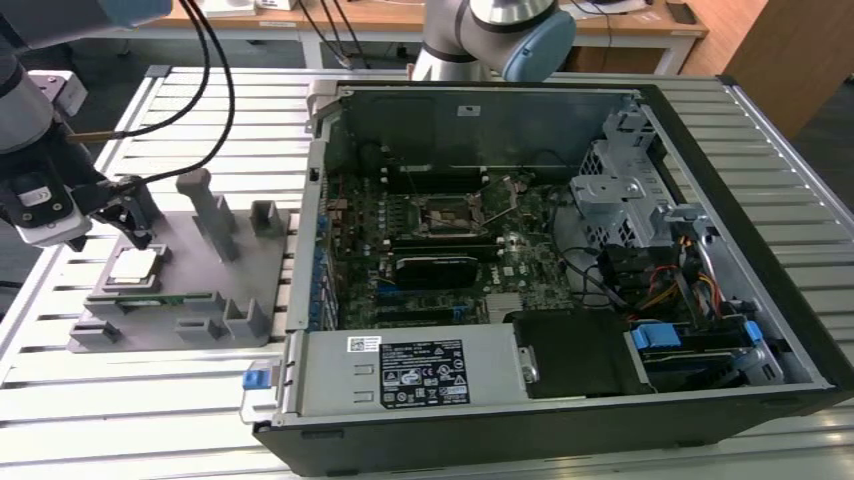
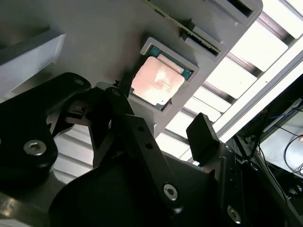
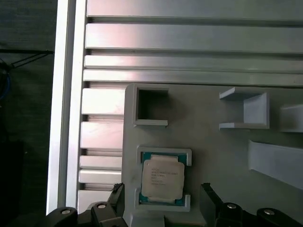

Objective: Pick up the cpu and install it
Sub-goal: 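Pick up the cpu and move it towards the insertion slot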

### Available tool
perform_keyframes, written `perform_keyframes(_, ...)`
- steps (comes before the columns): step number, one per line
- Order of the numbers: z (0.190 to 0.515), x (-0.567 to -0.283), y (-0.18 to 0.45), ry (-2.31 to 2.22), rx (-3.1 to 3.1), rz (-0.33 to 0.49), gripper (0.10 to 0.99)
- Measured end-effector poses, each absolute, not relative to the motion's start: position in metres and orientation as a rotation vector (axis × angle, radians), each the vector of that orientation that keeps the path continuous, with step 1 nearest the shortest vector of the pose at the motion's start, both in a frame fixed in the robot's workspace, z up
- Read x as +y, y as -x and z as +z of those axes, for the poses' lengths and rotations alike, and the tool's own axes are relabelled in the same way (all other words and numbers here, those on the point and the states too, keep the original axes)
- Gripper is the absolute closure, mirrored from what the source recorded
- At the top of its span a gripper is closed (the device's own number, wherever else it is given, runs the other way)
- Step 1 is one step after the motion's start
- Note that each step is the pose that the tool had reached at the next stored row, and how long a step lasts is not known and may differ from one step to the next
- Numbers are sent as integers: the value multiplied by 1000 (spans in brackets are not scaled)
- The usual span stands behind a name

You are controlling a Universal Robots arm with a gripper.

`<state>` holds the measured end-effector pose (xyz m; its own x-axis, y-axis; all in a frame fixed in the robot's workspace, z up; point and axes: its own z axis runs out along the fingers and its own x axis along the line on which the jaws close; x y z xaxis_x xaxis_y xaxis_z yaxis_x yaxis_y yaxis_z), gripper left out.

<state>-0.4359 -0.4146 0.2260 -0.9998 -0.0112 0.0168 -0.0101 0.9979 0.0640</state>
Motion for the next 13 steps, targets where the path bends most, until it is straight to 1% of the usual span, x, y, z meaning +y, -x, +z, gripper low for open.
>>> perform_keyframes(13,205,-415,436,-11,-3123,-100,357)
